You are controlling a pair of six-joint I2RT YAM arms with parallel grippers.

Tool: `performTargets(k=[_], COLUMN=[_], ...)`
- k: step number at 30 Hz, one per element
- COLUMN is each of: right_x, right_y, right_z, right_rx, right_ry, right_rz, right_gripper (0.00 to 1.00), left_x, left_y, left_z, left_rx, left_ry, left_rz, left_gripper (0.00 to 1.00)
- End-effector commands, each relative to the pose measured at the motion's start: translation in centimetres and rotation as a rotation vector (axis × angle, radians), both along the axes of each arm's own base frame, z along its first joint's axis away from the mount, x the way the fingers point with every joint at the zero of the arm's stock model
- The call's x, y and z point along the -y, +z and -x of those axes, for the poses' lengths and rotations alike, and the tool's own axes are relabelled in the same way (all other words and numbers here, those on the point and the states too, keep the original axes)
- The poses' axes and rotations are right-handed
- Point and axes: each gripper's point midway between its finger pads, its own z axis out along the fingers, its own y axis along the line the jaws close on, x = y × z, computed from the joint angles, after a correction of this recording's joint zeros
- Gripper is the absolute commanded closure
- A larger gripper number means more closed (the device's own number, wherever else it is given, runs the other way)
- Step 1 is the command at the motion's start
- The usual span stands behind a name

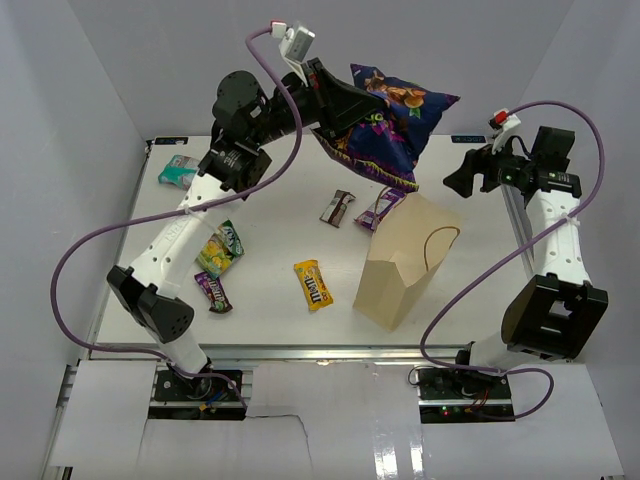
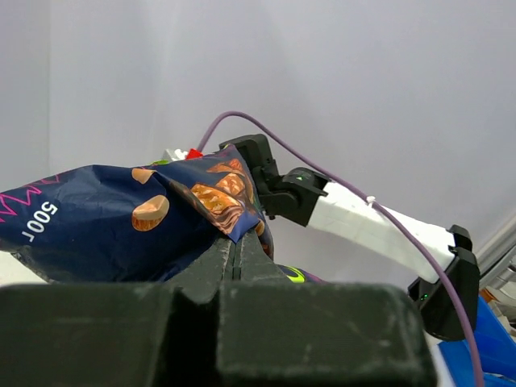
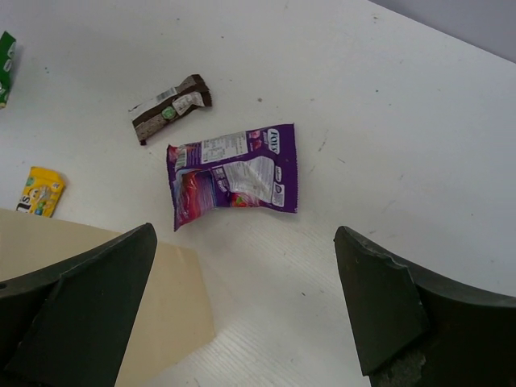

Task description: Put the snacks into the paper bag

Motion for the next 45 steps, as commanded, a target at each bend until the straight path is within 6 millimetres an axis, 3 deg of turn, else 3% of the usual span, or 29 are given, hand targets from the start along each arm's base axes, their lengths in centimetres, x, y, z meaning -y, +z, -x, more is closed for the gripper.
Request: performTargets(k=[1, 7, 21, 45], right_x=[1.8, 2.8, 3.2, 3.3], right_y=[2.9, 2.9, 1.8, 1.3], right_z=[-0.9, -0.9, -0.5, -0.5], right_rx=[0.083, 0.076, 0.059, 0.050], right_ry=[-0.088, -0.123, -0.122, -0.123], right_rz=[0.019, 0.001, 0.001, 0.003], right_gripper=[0.03, 0.03, 0.04, 0.04], left_x=[-0.1, 3.9, 7.7, 9.8], left_y=[4.7, 0.9, -7.5, -10.1], left_z=[2.4, 2.6, 2.3, 5.2], left_rx=[0.101, 0.051, 0.002, 0.198], left_ry=[0.007, -0.004, 0.049, 0.090], left_rz=[0.106, 0.031, -0.239, -0.414], left_gripper=[1.00, 1.00, 1.00, 0.99])
